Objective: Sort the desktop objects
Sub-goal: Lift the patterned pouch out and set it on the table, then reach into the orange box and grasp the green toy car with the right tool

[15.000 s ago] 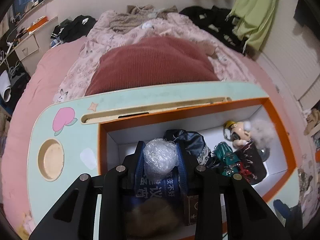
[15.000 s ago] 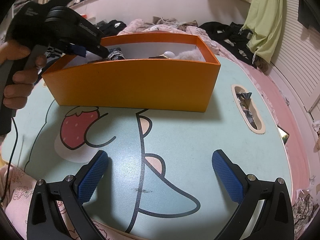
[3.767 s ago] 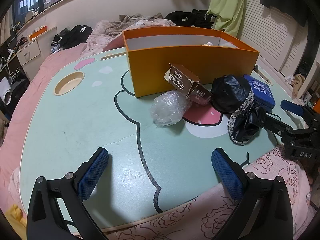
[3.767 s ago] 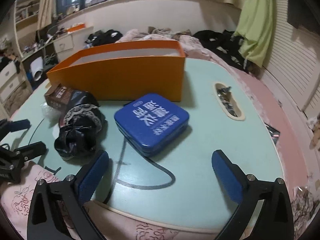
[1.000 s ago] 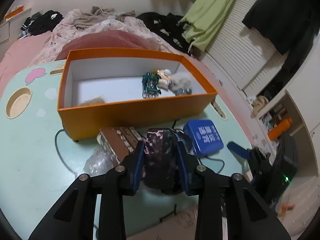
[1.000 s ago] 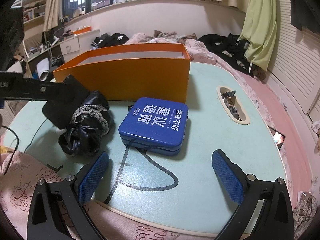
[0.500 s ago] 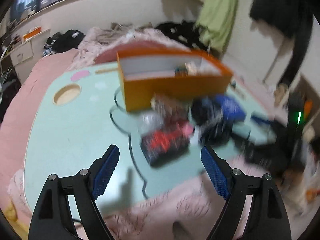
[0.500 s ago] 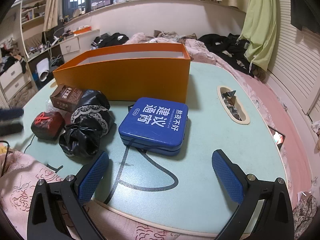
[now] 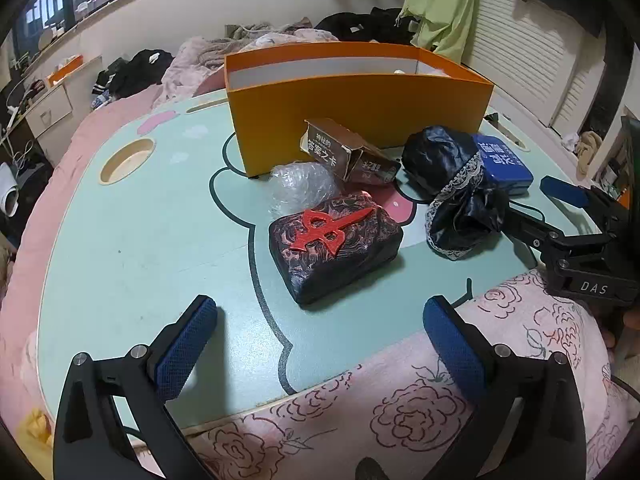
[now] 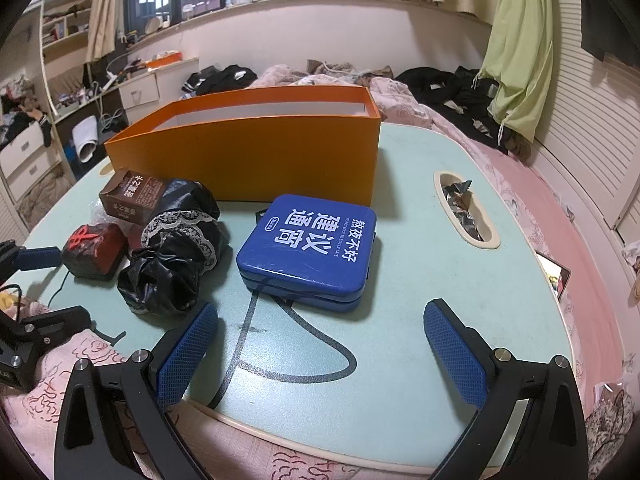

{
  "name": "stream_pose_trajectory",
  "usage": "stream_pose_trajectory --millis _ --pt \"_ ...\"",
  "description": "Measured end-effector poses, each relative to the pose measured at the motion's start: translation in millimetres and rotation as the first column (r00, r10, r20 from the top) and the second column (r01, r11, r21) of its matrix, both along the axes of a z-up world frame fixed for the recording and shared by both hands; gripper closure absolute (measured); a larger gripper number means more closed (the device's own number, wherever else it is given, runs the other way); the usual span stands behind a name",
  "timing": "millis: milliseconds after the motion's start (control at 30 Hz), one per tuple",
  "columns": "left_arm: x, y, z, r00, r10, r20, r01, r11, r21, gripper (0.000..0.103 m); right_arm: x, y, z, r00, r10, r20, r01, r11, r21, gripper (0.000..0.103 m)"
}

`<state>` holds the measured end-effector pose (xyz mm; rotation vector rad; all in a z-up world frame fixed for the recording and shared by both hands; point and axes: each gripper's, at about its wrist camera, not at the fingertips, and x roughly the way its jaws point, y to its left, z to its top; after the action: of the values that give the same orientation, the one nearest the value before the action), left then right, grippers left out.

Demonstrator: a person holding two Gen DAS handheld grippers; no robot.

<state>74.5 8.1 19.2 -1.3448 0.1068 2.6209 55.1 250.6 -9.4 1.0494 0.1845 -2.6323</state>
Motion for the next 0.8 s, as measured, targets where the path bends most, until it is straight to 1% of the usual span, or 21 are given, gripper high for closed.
stream_pose_trajectory --millis 467,533,567,667,733,800 --pt "0.4 -1.4 -1.9 1.0 0.002 -0.007 -0.002 1.0 0.004 0.0 0.8 1.7 0.3 1.0 -0.001 -0.001 0.001 1.0 -0.003 0.0" --pt "0.5 -1.5 -2.0 1.0 0.002 -0.007 -0.002 1.0 0.005 0.0 1.8 4.2 1.6 1.0 -0.001 -0.003 0.001 1.0 -0.021 0.0" --pt "0.1 -1.3 -2.2 1.0 0.002 -0.007 -0.002 1.0 0.007 0.0 2.6 7.7 4.5 1.0 0.002 -0.005 -0.002 0.999 -0.049 0.0" --pt "-1.0 -0.7 -2.4 1.0 0.002 -0.007 -0.002 1.0 0.007 0.0 5.6 17.8 23.8 0.999 0.012 -0.034 -0.015 0.993 -0.114 0.0" --pt "-1.1 -1.0 -2.7 1.0 0.003 -0.005 -0.003 1.0 0.007 0.0 2.0 21.6 48.2 0.998 0.025 -0.059 -0.034 0.987 -0.157 0.002" --pt "-0.9 -0.6 -2.5 1.0 0.005 -0.005 -0.005 1.0 0.006 0.0 -11.9 21.2 79.4 0.997 0.038 -0.072 -0.052 0.978 -0.202 0.007"
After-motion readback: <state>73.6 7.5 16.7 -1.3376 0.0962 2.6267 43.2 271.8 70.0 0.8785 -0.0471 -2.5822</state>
